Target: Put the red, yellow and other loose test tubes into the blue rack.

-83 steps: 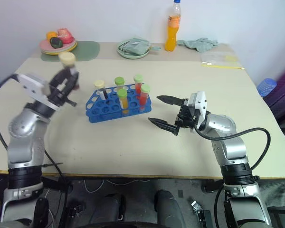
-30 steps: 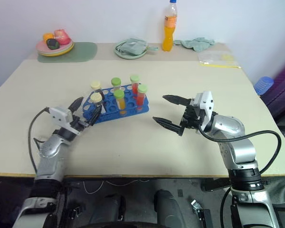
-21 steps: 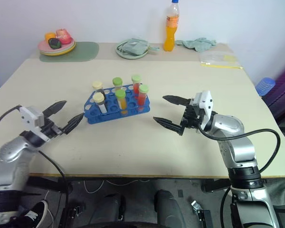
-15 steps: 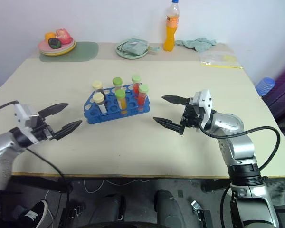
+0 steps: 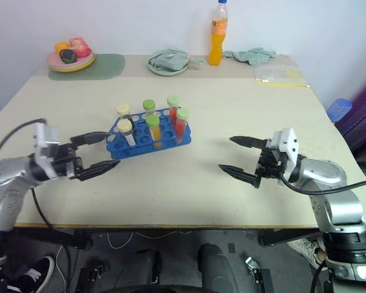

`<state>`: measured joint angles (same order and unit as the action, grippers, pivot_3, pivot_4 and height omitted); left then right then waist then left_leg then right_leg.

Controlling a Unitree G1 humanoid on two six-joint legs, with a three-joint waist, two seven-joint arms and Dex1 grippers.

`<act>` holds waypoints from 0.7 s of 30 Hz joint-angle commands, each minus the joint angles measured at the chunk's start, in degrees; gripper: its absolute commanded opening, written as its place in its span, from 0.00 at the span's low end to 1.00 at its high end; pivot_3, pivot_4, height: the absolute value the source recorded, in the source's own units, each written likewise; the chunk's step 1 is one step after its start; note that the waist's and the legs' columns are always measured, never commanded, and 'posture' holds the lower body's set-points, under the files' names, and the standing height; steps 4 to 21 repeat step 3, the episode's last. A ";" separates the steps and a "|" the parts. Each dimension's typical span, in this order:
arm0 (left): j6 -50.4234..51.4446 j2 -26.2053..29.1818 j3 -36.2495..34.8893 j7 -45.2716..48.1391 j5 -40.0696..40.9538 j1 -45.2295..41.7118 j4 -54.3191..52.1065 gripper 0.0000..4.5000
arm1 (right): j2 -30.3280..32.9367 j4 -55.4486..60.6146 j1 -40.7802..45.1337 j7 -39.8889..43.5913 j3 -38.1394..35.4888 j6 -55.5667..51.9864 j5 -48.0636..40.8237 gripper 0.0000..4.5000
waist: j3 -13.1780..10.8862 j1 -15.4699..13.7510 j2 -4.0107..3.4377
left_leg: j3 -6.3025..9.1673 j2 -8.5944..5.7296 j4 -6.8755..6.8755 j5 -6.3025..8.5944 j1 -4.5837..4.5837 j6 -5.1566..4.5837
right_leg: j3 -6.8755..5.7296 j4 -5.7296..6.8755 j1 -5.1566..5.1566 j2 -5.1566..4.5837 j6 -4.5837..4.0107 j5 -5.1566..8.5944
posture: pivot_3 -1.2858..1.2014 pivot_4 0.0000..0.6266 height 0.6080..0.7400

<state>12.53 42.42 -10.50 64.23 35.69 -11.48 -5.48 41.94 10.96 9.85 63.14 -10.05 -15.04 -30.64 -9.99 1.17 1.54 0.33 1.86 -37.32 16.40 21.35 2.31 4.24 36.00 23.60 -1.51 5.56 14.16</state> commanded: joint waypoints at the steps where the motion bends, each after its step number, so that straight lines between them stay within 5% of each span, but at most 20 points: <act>1: -3.02 -1.17 0.74 1.09 -1.96 -1.45 1.18 0.99 | 1.21 3.59 -0.12 -1.20 -2.03 -0.79 -1.01 1.00 | 0.00 0.07 0.00 | -0.01 0.00 0.00 0.00 0.00 0.00 | 0.01 0.00 0.01 0.00 0.00 0.00 | 0.52 0.24 1.00; 21: -3.24 -2.67 0.84 0.63 -2.04 -2.29 1.82 0.99 | 1.71 3.37 0.78 -1.50 -2.42 -1.04 -0.92 1.00 | 0.00 0.02 0.00 | -0.02 0.00 -0.01 0.00 0.00 0.00 | 0.01 0.00 0.01 -0.01 0.00 0.00 | 0.52 0.24 1.00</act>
